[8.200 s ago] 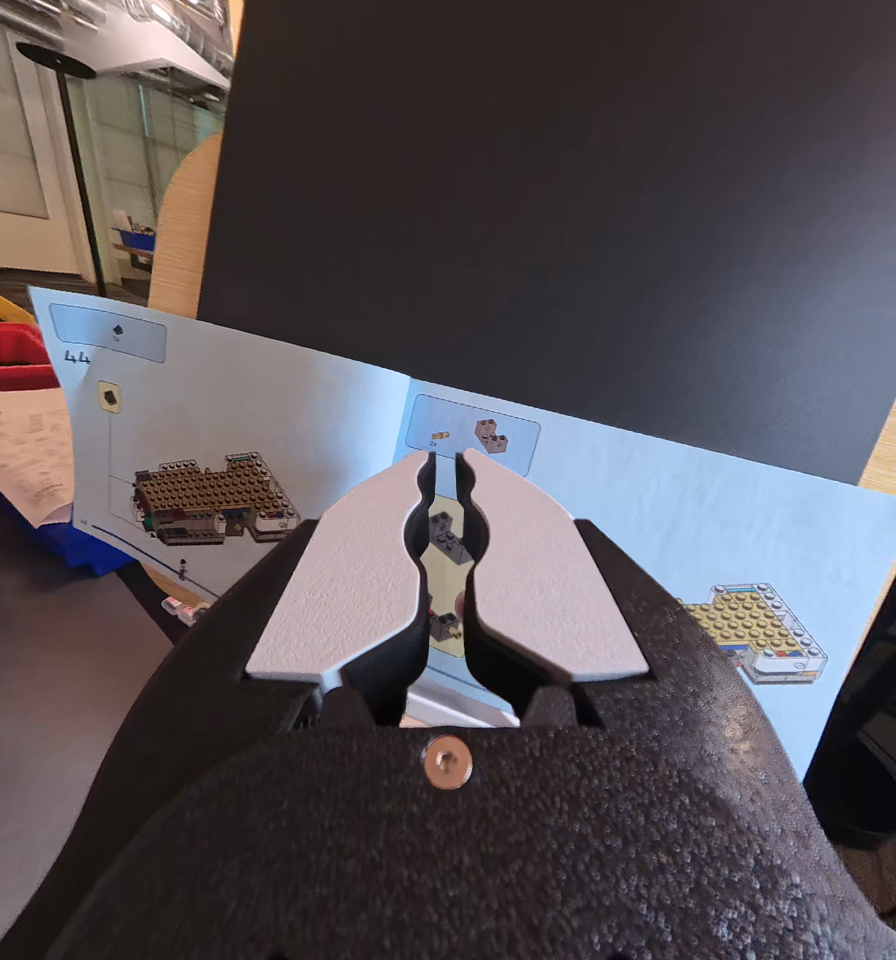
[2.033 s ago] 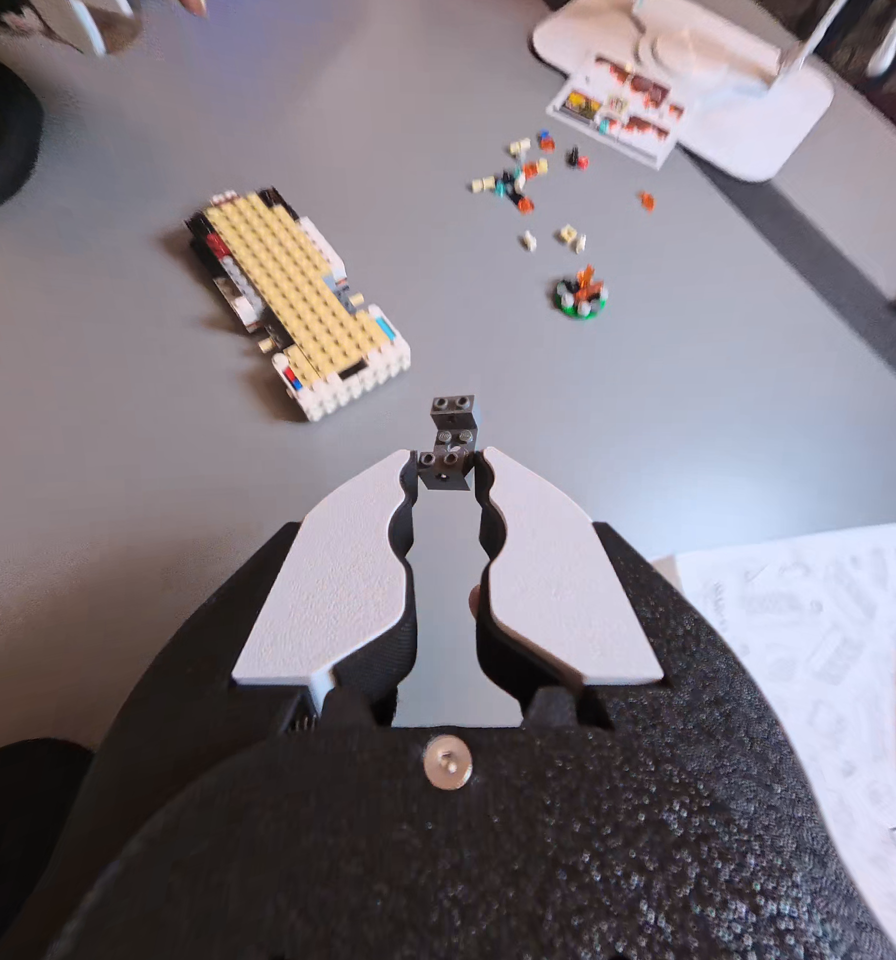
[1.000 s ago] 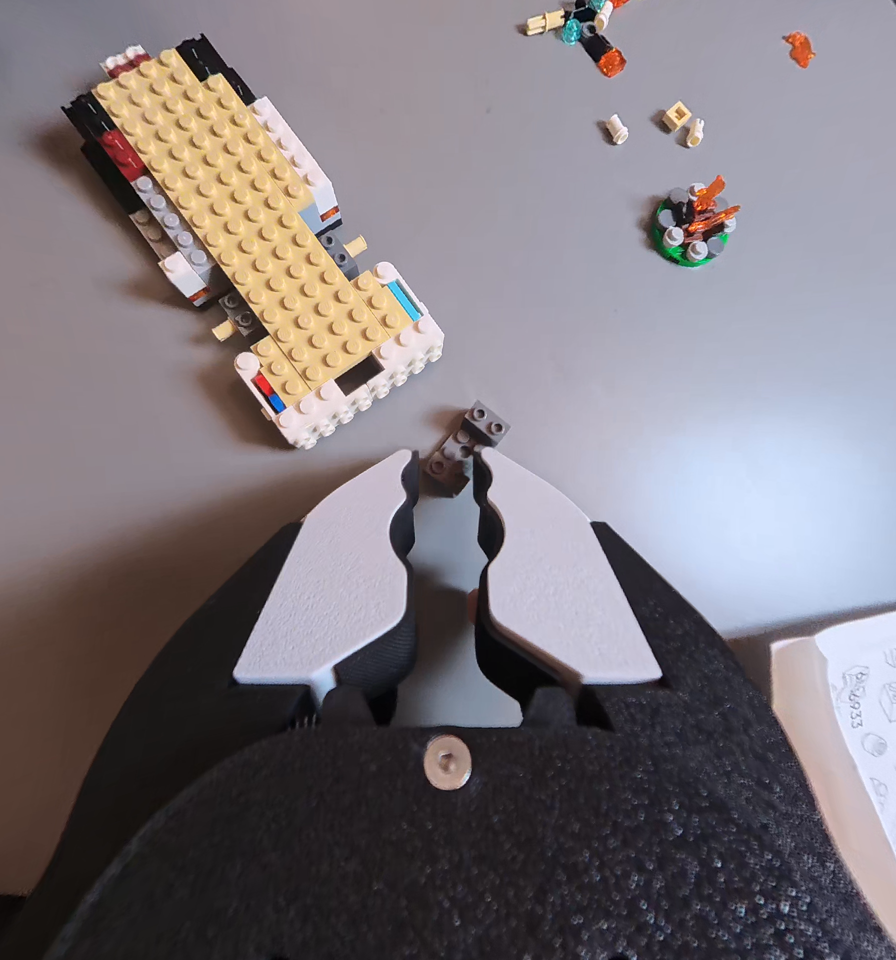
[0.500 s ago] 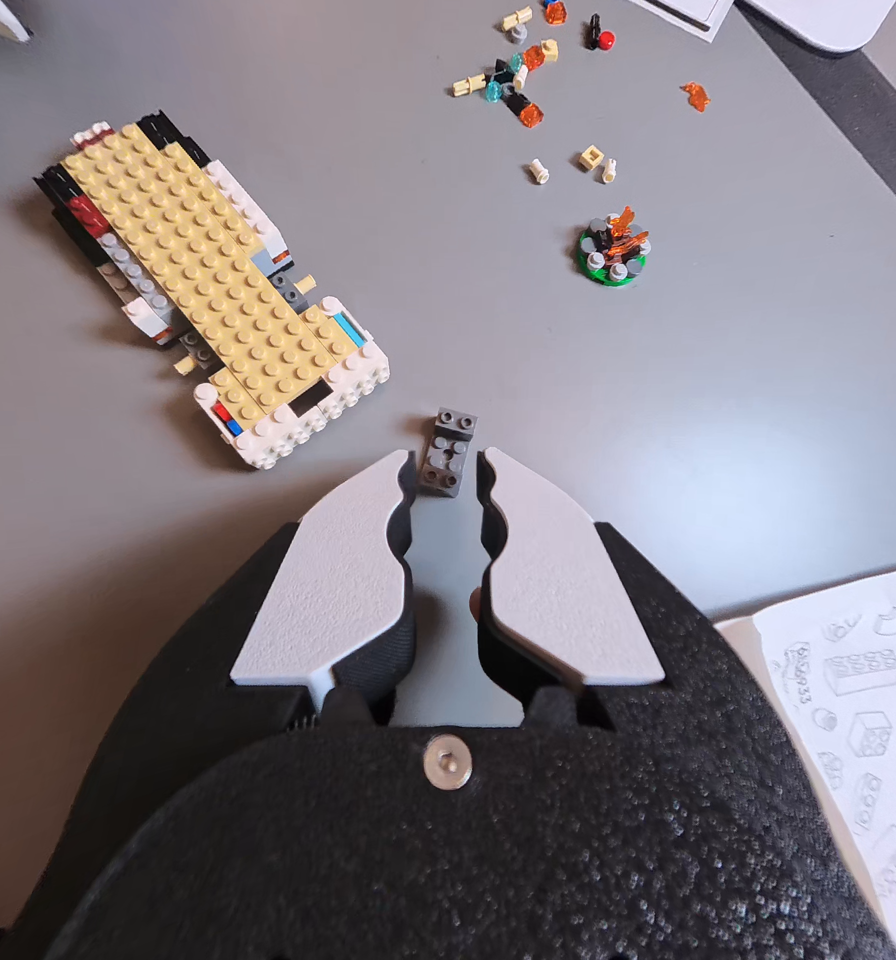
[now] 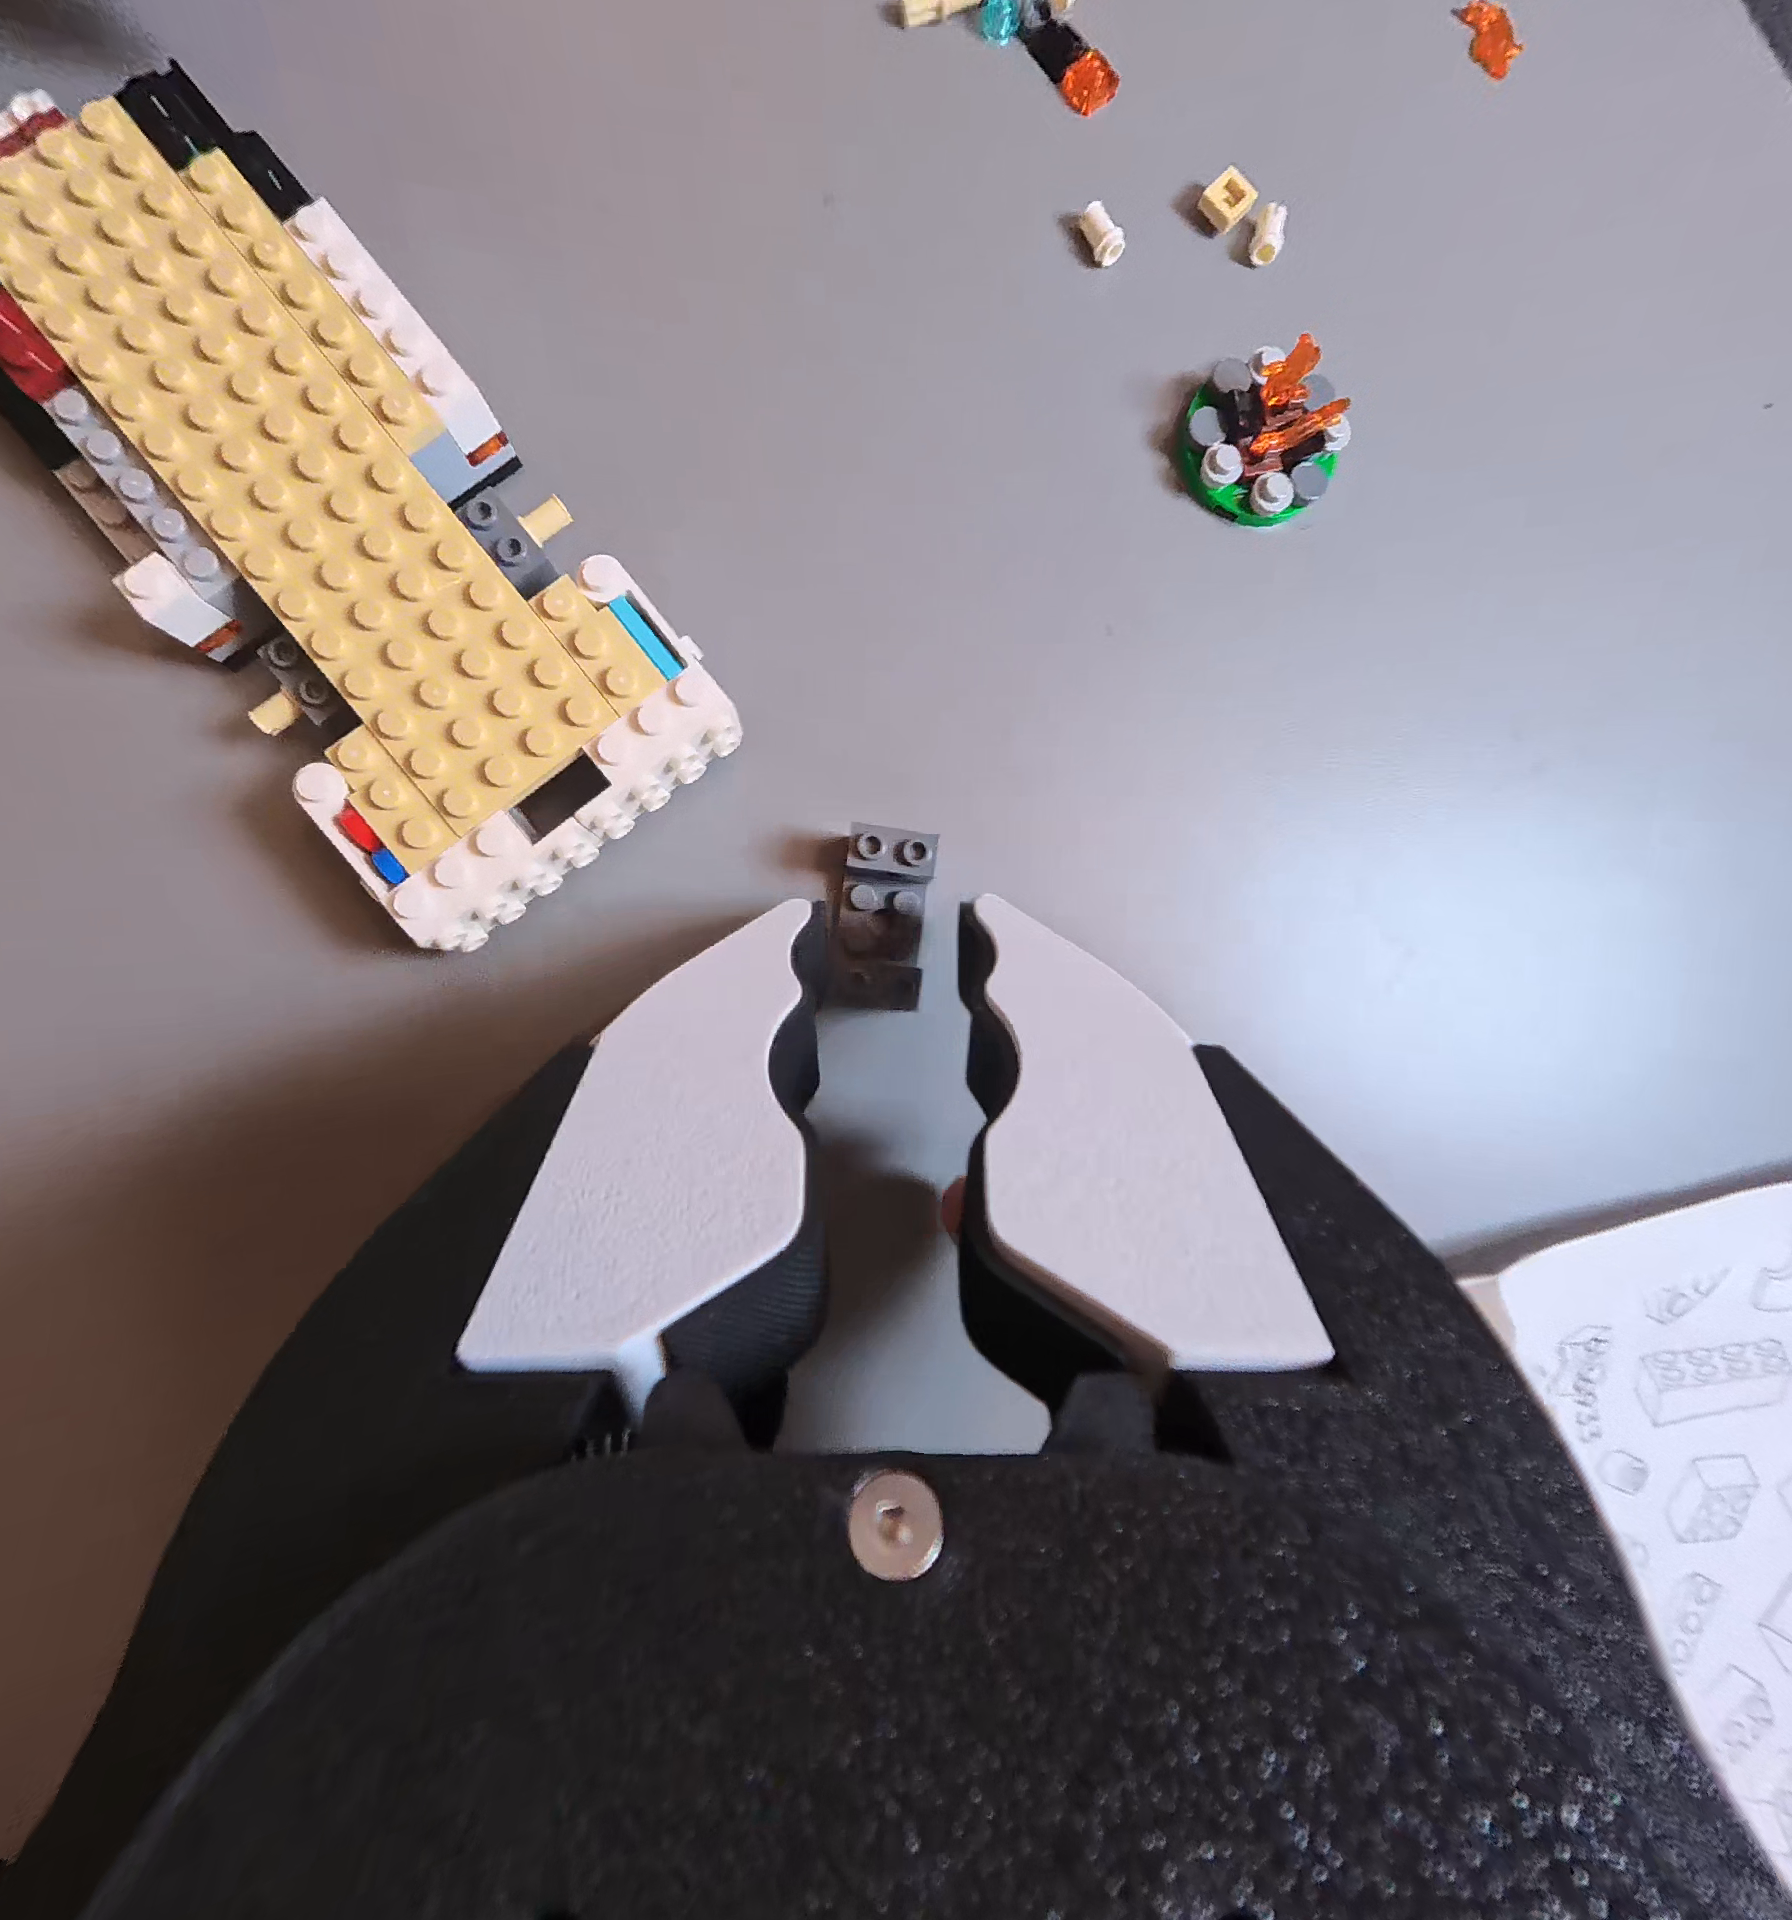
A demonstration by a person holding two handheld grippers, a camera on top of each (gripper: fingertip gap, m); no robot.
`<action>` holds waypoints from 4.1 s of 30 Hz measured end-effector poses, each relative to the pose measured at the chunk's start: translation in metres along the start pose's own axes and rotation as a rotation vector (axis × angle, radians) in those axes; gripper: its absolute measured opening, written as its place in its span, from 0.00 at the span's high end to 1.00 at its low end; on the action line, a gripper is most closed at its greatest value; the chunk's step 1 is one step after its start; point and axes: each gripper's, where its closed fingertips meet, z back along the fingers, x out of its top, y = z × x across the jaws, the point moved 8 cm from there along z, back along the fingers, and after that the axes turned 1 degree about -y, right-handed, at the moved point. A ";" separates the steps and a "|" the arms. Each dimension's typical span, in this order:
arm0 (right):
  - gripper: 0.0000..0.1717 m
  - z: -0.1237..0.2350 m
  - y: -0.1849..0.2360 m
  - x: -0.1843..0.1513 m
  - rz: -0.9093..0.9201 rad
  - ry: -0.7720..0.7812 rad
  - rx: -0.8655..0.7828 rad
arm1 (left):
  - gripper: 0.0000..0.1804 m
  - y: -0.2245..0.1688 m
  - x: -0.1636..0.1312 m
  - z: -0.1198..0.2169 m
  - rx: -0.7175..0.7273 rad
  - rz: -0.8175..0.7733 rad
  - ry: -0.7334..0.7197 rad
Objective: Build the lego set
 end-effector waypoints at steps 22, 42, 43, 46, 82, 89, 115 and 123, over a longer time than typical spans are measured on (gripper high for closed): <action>0.91 -0.098 -0.060 0.175 0.331 -0.070 0.206 | 0.62 0.043 -0.038 0.053 0.157 -0.042 0.126; 0.91 -0.110 -0.031 0.189 0.381 -0.034 0.339 | 0.69 0.043 -0.016 0.069 0.262 -0.031 -0.104; 0.91 -0.092 -0.024 0.184 0.390 -0.076 0.359 | 0.69 0.042 -0.015 0.069 0.257 -0.032 -0.111; 0.91 -0.041 0.004 0.148 0.434 -0.112 0.378 | 0.69 0.036 -0.012 0.065 0.252 -0.057 -0.120; 0.95 0.013 0.050 -0.018 0.432 0.120 0.449 | 0.75 0.014 -0.011 0.035 0.220 -0.128 -0.085; 0.95 0.015 0.051 -0.022 0.394 0.088 0.410 | 0.75 0.012 -0.009 0.033 0.224 -0.134 -0.088; 0.97 0.077 0.032 -0.092 0.221 -0.033 0.173 | 0.81 0.034 0.108 -0.158 -0.360 -0.420 0.313; 0.97 0.064 0.019 -0.079 0.152 -0.134 0.175 | 0.91 0.023 0.103 -0.154 -0.348 -0.380 0.324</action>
